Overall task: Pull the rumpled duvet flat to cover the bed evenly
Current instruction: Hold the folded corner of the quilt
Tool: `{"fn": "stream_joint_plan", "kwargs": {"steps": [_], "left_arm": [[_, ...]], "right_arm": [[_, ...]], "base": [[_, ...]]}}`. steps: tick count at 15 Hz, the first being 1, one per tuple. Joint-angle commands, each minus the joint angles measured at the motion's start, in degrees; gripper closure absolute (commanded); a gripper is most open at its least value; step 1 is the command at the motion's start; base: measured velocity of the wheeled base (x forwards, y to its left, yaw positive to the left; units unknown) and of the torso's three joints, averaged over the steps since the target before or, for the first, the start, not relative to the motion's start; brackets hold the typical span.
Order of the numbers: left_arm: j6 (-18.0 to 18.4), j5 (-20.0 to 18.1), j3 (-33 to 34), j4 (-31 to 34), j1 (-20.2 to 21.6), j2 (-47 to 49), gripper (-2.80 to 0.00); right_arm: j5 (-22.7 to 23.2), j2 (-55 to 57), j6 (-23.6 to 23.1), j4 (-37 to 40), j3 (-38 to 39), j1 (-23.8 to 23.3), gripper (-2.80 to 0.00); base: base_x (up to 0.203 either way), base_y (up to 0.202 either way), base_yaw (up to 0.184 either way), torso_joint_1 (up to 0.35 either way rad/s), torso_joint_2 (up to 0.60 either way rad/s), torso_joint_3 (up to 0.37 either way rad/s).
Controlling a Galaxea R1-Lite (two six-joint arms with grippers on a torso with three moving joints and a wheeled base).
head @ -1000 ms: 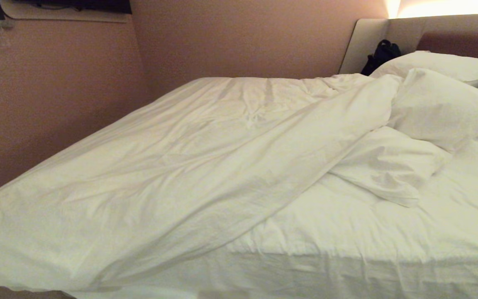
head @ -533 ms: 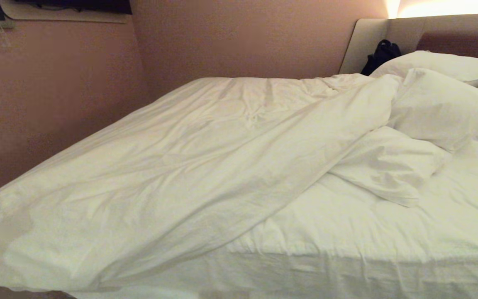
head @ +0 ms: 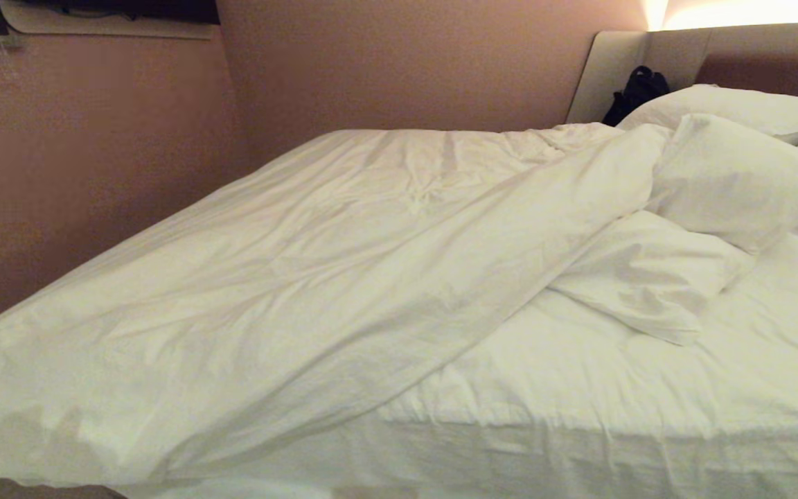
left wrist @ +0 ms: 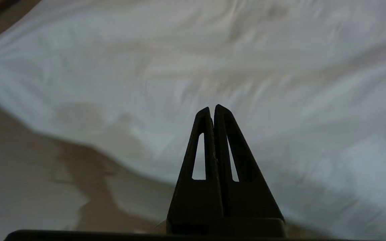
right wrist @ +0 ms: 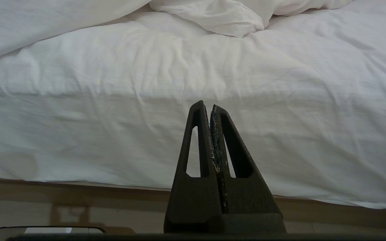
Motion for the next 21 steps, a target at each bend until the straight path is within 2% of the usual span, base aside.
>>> {"fn": "stream_joint_plan", "kwargs": {"steps": [1,3,5,8,10,13,15,17,21], "left_arm": [[0.04,14.60,3.54,-0.15,-13.36,-8.43,0.00],[0.15,27.72,7.06,-1.66,-23.21,-15.11,0.00],[0.49,36.96,10.67,-2.86,-31.20,-21.40,0.00],[1.10,48.93,17.69,-3.01,-40.93,-30.27,0.00],[1.83,53.77,23.88,-3.05,-43.73,-35.35,0.00],[3.09,54.43,28.65,-3.64,-43.50,-41.12,0.00],[4.88,52.72,32.31,-6.73,-43.36,-45.79,0.00],[6.00,50.14,36.66,-16.11,-43.31,-47.06,0.00],[6.11,48.87,47.26,-31.67,-43.23,-47.19,0.00]], "right_arm": [[0.00,-0.02,0.01,-0.02,0.00,0.02,0.00],[0.00,-0.02,0.01,-0.02,0.00,0.02,0.00],[0.00,-0.02,0.01,-0.02,0.00,0.02,0.00],[0.00,-0.02,0.01,-0.02,0.00,0.02,0.00],[0.00,-0.02,0.01,-0.02,0.00,0.02,0.00],[0.00,-0.02,0.01,-0.02,0.00,0.02,0.00],[0.00,-0.02,0.01,-0.02,0.00,0.02,0.00],[0.00,-0.02,0.01,-0.02,0.00,0.02,0.00],[0.00,-0.02,0.01,-0.02,0.00,0.02,0.00]], "base": [[0.000,0.000,0.000,0.000,0.00,0.000],[0.000,0.000,0.000,0.000,0.00,0.000],[0.000,0.000,0.000,0.000,0.00,0.000],[0.000,0.000,0.000,0.000,0.00,0.000],[0.000,0.000,0.000,0.000,0.00,0.000],[0.000,0.000,0.000,0.000,0.00,0.000],[0.000,0.000,0.000,0.000,0.00,0.000],[0.000,0.000,0.000,0.000,0.00,0.000],[0.000,0.000,0.000,0.000,0.00,0.000]]}}
